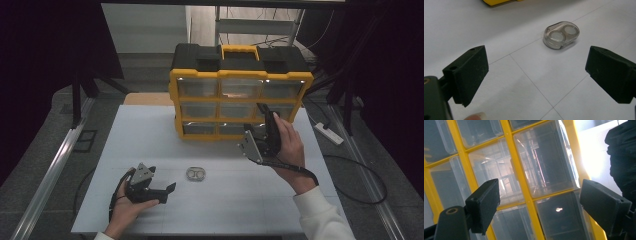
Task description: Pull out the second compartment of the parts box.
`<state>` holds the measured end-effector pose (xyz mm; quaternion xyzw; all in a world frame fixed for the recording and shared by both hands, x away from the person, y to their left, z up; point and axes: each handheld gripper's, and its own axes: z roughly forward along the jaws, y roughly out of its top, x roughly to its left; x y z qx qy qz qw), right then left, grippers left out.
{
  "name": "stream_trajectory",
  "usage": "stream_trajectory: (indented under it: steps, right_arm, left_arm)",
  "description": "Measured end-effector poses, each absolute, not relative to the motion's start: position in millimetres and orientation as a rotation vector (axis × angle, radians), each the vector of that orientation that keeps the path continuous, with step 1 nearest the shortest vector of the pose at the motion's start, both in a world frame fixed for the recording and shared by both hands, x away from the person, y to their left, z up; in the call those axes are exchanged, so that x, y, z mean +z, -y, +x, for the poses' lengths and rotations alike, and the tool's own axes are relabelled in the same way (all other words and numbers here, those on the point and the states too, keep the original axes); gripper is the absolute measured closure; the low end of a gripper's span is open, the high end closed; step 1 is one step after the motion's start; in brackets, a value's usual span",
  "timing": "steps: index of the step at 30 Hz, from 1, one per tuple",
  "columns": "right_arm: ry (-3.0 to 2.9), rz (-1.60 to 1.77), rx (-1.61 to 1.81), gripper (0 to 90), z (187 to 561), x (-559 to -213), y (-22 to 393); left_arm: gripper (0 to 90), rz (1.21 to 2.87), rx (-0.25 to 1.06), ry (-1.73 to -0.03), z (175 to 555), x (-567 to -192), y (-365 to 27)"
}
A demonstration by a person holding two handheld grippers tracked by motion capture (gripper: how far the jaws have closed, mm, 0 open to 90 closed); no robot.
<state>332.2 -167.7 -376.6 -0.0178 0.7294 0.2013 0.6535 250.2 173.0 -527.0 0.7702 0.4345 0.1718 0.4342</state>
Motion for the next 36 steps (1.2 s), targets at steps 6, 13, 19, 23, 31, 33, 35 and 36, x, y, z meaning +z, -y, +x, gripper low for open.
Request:
stream_trajectory:
  steps: [6, 13, 19, 23, 31, 33, 35, 36]
  right_arm:
    - [-1.647, -0.033, 0.456, 16.4, 335.7, -374.5, 166.8]
    - [-1.647, -0.025, 0.455, 16.6, 340.8, -375.4, 166.4]
    - [-1.644, -0.018, 0.450, 16.8, 344.4, -373.4, 164.3]
    - [-1.642, -0.024, 0.441, 16.9, 346.4, -372.6, 164.0]
    - [-1.643, -0.027, 0.434, 17.8, 350.8, -369.7, 160.9]
    - [-1.644, -0.032, 0.428, 18.3, 351.7, -369.3, 159.8]
    - [-1.645, -0.031, 0.431, 18.3, 352.3, -369.4, 159.5]
    - [-1.645, -0.033, 0.424, 18.3, 353.3, -368.8, 159.4]
  left_arm:
    - [5.5, 1.919, 0.431, -1.082, 250.0, -526.8, -172.8]
    - [5.5, 1.919, 0.431, -1.082, 250.2, -526.9, -173.2]
    - [5.5, 1.918, 0.431, -1.082, 249.8, -526.8, -173.2]
    - [5.5, 1.921, 0.430, -1.081, 250.2, -527.0, -173.5]
    - [5.5, 1.919, 0.431, -1.082, 250.0, -526.8, -173.5]
    - [5.5, 1.919, 0.430, -1.082, 250.0, -526.7, -173.5]
    - [5.5, 1.919, 0.430, -1.082, 249.9, -526.7, -173.5]
    - [5.5, 1.919, 0.430, -1.081, 249.9, -526.7, -173.5]
